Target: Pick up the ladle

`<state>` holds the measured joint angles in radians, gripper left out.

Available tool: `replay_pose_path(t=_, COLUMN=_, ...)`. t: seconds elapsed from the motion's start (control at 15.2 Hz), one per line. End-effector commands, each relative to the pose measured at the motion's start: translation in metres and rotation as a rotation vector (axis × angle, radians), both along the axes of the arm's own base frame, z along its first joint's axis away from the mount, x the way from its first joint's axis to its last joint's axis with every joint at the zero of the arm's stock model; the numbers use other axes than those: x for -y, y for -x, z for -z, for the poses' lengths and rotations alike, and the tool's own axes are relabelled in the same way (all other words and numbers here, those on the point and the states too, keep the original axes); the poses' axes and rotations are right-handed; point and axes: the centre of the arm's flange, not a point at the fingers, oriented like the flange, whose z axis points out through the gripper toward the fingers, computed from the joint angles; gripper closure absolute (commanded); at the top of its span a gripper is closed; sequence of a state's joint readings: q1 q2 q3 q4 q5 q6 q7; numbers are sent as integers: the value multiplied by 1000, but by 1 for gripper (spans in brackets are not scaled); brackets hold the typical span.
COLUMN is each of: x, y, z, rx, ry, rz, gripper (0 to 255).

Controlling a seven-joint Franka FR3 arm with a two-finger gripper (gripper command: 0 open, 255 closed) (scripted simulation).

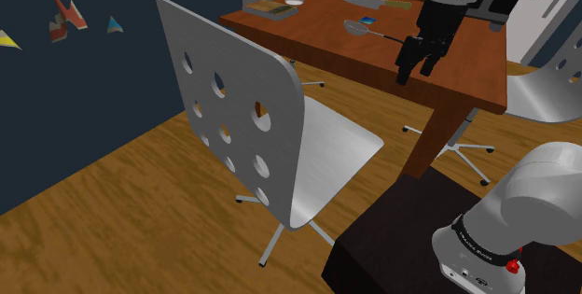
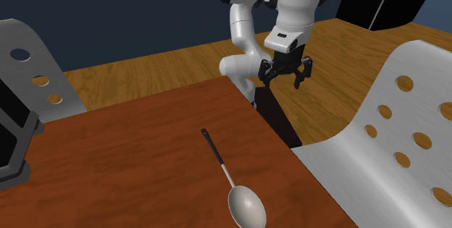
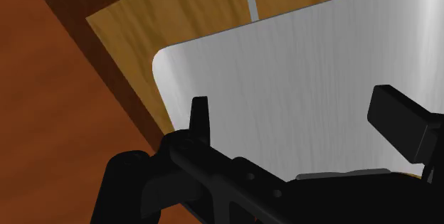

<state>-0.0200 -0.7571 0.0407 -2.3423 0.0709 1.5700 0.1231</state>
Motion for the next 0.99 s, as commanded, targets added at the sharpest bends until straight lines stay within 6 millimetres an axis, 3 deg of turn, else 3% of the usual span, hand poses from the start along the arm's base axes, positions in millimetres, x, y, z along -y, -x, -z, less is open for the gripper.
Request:
replay_pose_path(t=0.0, x=0, y=0, z=0, rx=0, ry=0, rz=0, gripper=0)
replay_pose_path(t=0.92, x=126, y=-116, z=-5, rx=33, ry=82, rz=-213, gripper=0)
